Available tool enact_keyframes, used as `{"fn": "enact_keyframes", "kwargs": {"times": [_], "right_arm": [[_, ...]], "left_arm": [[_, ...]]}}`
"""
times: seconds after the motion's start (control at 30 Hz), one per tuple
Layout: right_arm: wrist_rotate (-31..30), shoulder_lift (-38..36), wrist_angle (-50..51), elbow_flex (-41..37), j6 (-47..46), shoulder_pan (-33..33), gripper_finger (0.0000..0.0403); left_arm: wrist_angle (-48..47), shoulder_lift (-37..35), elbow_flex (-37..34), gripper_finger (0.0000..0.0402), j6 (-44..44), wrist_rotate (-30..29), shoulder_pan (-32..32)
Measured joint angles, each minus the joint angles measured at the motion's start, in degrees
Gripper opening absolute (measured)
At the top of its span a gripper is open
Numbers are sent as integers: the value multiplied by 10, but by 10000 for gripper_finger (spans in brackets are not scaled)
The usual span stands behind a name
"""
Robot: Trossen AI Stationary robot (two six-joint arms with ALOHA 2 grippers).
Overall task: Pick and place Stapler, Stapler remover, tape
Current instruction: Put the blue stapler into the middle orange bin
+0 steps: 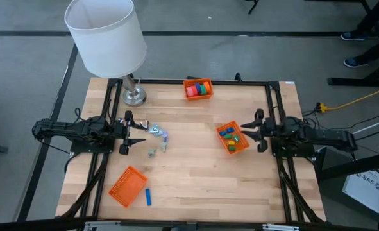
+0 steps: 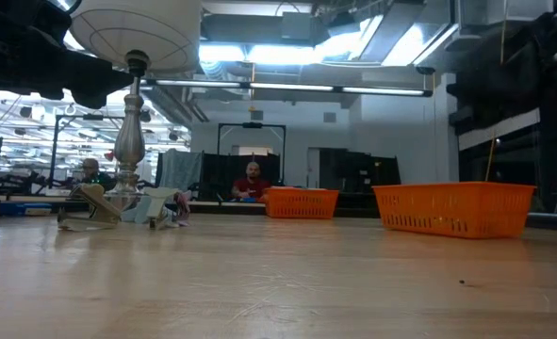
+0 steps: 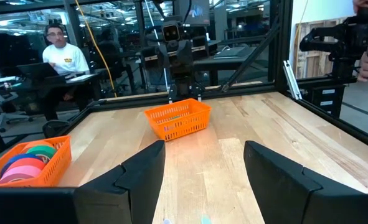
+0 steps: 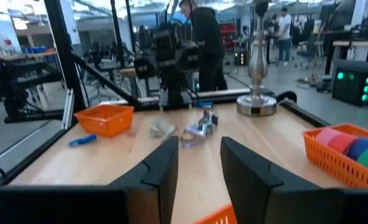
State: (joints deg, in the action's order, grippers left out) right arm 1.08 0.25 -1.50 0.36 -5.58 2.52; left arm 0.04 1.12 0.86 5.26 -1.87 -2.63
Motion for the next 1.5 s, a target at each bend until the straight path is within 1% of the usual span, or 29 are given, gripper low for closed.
{"fn": "enact_keyframes", "kwargs": {"times": [0.3, 1.17, 1.3, 1.5], "right_arm": [[0, -2, -36, 0, 0, 0, 124], [0, -1, -30, 0, 15, 0, 124], [0, -1, -56, 0, 15, 0, 124], [0, -1, -66, 19, 45, 0, 124]], "left_arm": [[0, 0, 0, 216, 0, 0, 0], [0, 0, 0, 216, 0, 0, 0], [0, 0, 0, 215, 0, 0, 0], [0, 0, 0, 217, 0, 0, 0]]}}
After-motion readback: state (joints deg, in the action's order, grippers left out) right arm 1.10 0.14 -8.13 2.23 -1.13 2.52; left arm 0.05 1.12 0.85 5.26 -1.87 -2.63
